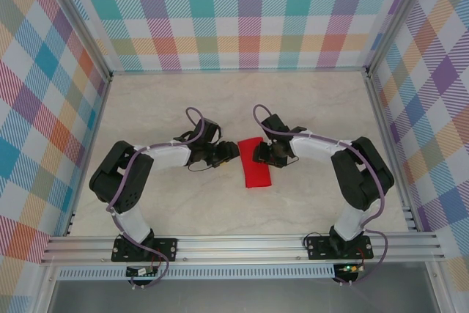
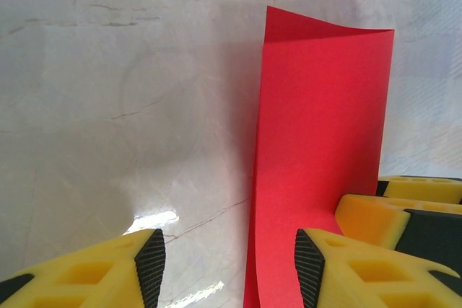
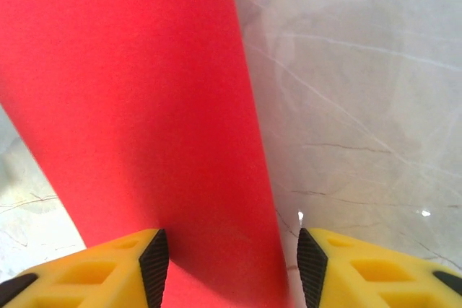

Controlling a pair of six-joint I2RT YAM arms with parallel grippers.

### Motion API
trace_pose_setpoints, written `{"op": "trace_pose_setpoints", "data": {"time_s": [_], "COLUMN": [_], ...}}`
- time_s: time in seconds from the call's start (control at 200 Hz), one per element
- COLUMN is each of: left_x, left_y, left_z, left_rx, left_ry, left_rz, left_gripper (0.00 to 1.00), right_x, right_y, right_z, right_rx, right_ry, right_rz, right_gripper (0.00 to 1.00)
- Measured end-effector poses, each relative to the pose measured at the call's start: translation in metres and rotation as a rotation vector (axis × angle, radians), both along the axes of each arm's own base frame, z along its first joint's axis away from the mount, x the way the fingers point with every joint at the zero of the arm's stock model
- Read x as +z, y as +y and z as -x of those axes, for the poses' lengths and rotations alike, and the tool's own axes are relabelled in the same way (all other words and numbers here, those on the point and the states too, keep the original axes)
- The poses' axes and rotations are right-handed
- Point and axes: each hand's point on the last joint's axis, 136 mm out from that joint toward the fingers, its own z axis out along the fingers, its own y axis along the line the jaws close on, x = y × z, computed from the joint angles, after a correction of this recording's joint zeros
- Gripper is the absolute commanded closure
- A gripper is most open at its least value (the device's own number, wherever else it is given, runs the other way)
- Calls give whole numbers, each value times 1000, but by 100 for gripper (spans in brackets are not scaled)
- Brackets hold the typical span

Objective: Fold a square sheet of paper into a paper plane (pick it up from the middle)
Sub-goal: Hold the square sheet of paper at the center of the table.

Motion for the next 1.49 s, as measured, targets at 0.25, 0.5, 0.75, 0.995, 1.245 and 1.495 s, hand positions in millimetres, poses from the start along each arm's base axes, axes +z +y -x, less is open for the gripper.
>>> {"op": "trace_pose_setpoints", "data": {"time_s": [0.25,0.5,0.75,0.995,1.245,1.495], "left_x": [1,-2,-2,3,6,5], "left_y": [0,-3,-9,-23,-34,-36], "left_z": [-2,-3,-9,-18,-22,-27], "left_rx": [7,15,15,8,-6,9], "left_ry": [-7,2,-5,-11,-14,-17], "left_rz": [0,7,25,70,97,88], "left_gripper": [49,51,55,62,67,71], "right_x": [-2,-7,-7,-9,-10,-12], "right_y": [-7,-11,-11,-11,-11,-12], "right_z": [-4,-5,-7,-7,-8,-8], "right_rx": [-75,-133,-146,-146,-146,-140], "right_ry": [5,18,27,53,70,74], "right_rz": [15,32,36,57,75,88], "right_gripper": [52,50,44,44,44,43]}}
